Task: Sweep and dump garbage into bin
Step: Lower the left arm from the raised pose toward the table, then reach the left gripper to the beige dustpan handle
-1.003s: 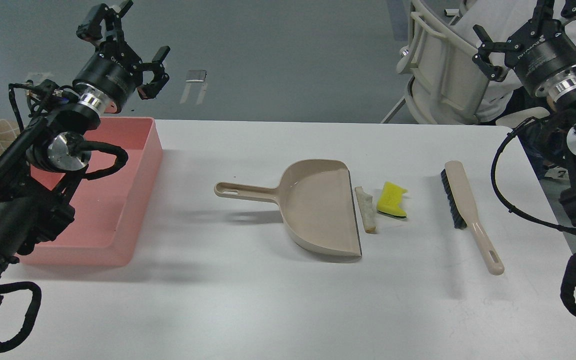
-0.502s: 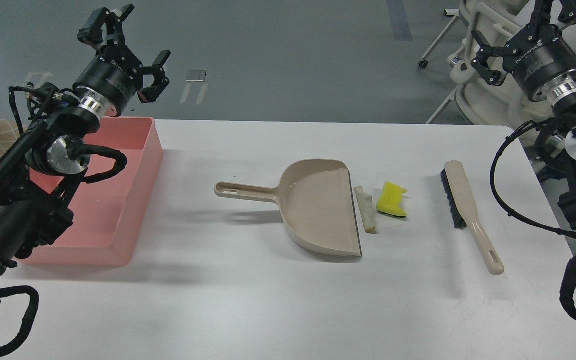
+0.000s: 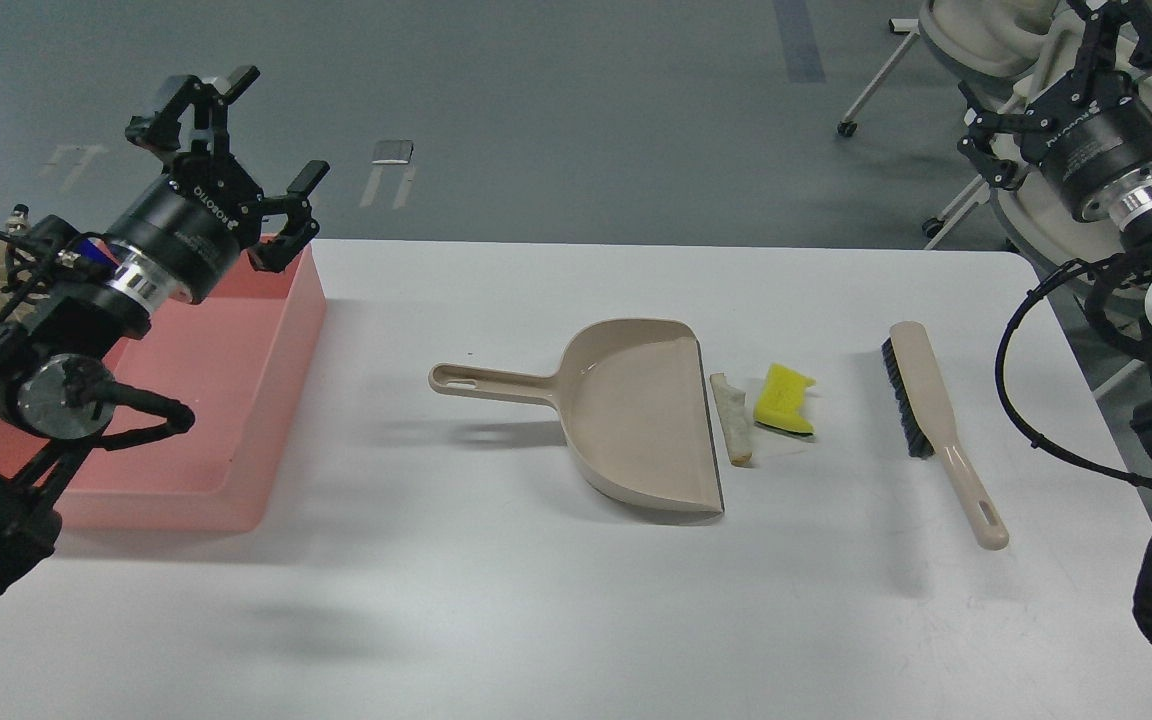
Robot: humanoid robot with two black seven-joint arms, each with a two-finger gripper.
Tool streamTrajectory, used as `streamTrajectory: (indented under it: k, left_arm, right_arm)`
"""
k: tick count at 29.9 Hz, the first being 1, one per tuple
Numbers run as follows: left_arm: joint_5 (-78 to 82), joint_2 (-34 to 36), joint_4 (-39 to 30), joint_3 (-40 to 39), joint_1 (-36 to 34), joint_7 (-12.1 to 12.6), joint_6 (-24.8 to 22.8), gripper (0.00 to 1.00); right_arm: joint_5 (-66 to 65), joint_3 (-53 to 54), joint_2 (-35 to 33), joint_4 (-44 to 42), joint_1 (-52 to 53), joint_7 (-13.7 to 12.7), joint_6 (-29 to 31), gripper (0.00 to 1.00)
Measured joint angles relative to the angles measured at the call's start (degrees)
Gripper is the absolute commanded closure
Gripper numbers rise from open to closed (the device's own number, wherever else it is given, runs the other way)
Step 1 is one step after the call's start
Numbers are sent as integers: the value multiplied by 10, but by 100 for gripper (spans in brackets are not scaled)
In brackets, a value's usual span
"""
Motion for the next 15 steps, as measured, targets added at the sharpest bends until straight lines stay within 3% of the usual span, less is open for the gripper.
streamTrajectory:
  k: [7,15]
  left_arm:
    - [5,79,-77,-28,124,-9,0,8]
    - [69,83,-93,-36,224,-25,9,10]
  right_arm:
    - [0,16,-15,12,-23,0,0,0]
    - [0,31,-22,48,-64,0,0,0]
